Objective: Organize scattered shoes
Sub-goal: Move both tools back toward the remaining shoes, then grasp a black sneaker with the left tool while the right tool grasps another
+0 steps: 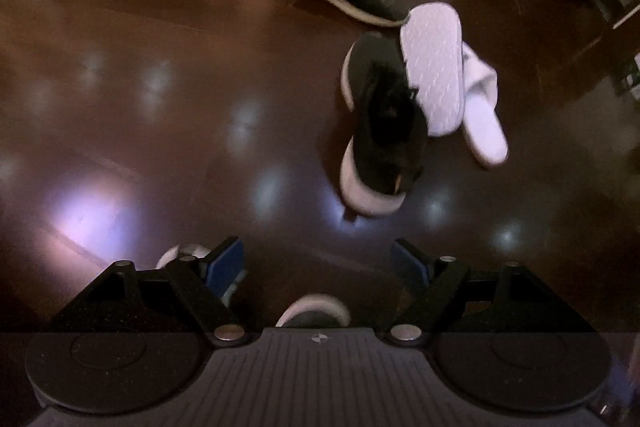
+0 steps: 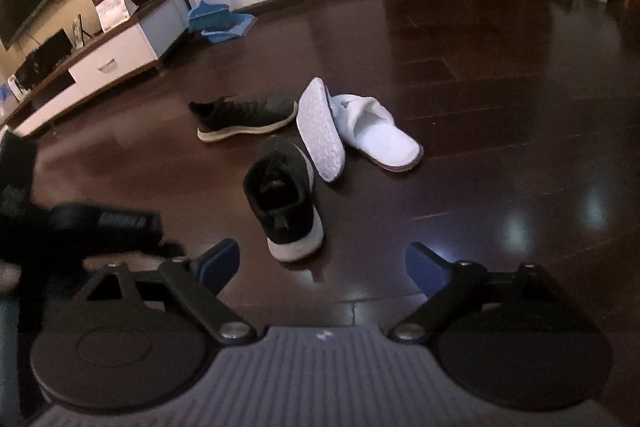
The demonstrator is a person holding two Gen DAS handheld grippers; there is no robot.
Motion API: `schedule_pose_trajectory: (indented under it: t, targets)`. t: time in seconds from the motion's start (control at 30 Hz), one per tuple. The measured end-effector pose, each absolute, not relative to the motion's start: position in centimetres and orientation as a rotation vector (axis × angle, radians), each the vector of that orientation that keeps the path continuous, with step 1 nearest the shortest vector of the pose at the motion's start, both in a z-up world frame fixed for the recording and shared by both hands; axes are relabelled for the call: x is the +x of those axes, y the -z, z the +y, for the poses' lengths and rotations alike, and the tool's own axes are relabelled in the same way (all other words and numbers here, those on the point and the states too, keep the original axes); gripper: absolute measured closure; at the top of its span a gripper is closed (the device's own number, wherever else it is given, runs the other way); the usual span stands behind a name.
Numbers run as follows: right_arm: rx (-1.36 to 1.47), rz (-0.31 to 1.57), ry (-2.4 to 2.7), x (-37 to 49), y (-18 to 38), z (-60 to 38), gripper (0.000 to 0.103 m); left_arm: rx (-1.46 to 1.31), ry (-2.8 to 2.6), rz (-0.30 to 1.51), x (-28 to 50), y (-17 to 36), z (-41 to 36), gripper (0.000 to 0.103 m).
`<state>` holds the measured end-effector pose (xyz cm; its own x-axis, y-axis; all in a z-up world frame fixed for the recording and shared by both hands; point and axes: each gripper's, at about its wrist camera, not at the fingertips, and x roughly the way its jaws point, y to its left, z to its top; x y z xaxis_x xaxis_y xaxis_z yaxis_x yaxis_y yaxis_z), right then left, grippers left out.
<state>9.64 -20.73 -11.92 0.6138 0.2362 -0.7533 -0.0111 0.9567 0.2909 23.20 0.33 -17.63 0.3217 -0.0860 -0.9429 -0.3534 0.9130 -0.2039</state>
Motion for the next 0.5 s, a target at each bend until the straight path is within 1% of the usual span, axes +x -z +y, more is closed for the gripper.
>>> schedule_pose_trajectory:
  t: [0.1, 0.27, 0.5]
  targets:
    - [0.276, 0.925, -0.142, 11.0, 14.8, -21.7, 0.011, -0.458, -0.193, 1.237, 26.1, 19.1, 0.2, 0.018]
    - [0.262, 0.936, -0.129, 11.9, 16.9, -23.1, 0.011, -0.539, -0.211, 1.278, 30.4, 23.2, -0.8, 0.018]
    - [0.303, 0.992, -0.100, 14.3, 19.8, -23.6, 0.011, -0.574, -0.285, 1.306, 32.5, 27.1, -1.3, 0.018]
